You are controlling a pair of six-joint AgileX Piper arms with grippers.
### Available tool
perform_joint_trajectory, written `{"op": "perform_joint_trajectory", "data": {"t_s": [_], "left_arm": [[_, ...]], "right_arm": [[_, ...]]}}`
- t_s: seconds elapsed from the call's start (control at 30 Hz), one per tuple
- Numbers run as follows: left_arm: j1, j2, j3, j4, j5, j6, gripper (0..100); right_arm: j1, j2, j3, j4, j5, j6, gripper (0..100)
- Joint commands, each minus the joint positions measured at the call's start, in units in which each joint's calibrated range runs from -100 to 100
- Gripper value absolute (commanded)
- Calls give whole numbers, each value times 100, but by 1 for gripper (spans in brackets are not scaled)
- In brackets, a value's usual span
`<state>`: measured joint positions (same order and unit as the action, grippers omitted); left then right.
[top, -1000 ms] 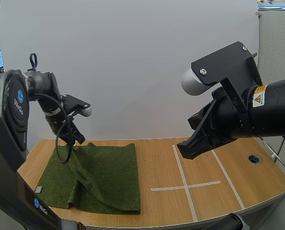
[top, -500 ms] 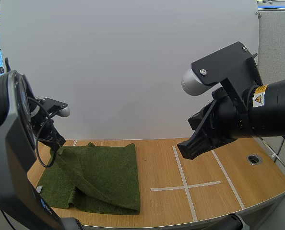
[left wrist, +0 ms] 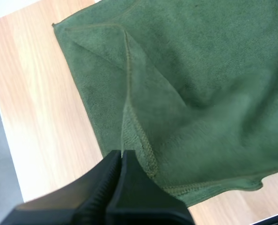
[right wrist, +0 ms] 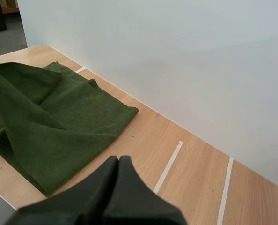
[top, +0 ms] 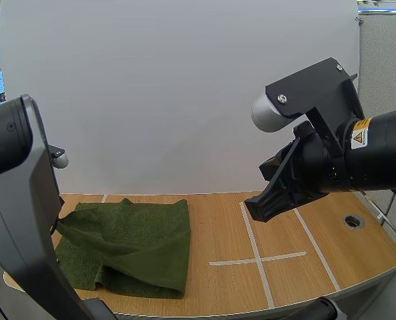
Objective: Fold the towel
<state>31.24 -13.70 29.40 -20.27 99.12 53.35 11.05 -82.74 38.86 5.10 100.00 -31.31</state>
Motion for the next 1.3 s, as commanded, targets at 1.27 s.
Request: {"op": "perform_joint_trajectory", "data": {"t_s": [1.27], "left_arm": [[448, 529, 1799, -177, -2363, 1211, 0]], "right_arm": [[-15, -58, 12, 15, 0, -33, 0]]}}
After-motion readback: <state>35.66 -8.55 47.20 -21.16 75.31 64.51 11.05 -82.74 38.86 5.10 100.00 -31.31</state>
